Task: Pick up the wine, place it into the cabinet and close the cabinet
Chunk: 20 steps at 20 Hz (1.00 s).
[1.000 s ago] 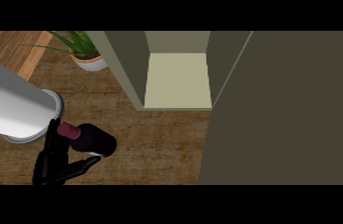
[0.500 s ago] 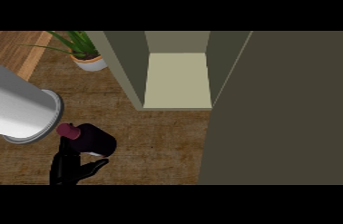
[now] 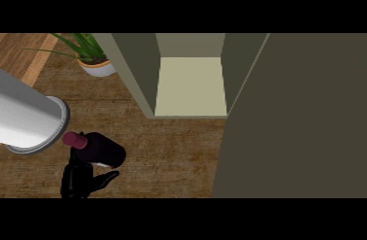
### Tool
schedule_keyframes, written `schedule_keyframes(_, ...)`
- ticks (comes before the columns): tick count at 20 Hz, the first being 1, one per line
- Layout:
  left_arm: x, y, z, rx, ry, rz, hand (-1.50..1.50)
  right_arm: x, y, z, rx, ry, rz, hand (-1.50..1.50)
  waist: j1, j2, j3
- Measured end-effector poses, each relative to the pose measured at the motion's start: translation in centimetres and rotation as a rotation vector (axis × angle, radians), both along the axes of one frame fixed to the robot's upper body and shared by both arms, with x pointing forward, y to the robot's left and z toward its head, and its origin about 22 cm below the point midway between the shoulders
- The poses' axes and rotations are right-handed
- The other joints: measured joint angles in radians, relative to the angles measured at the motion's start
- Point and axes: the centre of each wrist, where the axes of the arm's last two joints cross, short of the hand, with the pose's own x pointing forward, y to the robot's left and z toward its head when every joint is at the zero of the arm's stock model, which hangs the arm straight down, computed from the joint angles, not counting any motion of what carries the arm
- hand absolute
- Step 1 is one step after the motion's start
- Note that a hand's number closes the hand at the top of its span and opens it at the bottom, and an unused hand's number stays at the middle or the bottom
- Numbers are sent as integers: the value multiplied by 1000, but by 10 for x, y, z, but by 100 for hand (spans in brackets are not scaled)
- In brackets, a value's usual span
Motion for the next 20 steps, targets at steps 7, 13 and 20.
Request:
schedule_keyframes(7,9,-1,-4,13,-24,-4,-150,1,-5,-2,-12,0,-7,-150,1,-1,7)
schedule_keyframes(13,18,-5,-6,30,-47,19,150,2,-4,-4,-2,2,1,-150,1,-1,6)
schedule_keyframes(20,46,-13,2,-44,-51,27,150,0,-1,-8,1,22,17,-150,-6,4,-5)
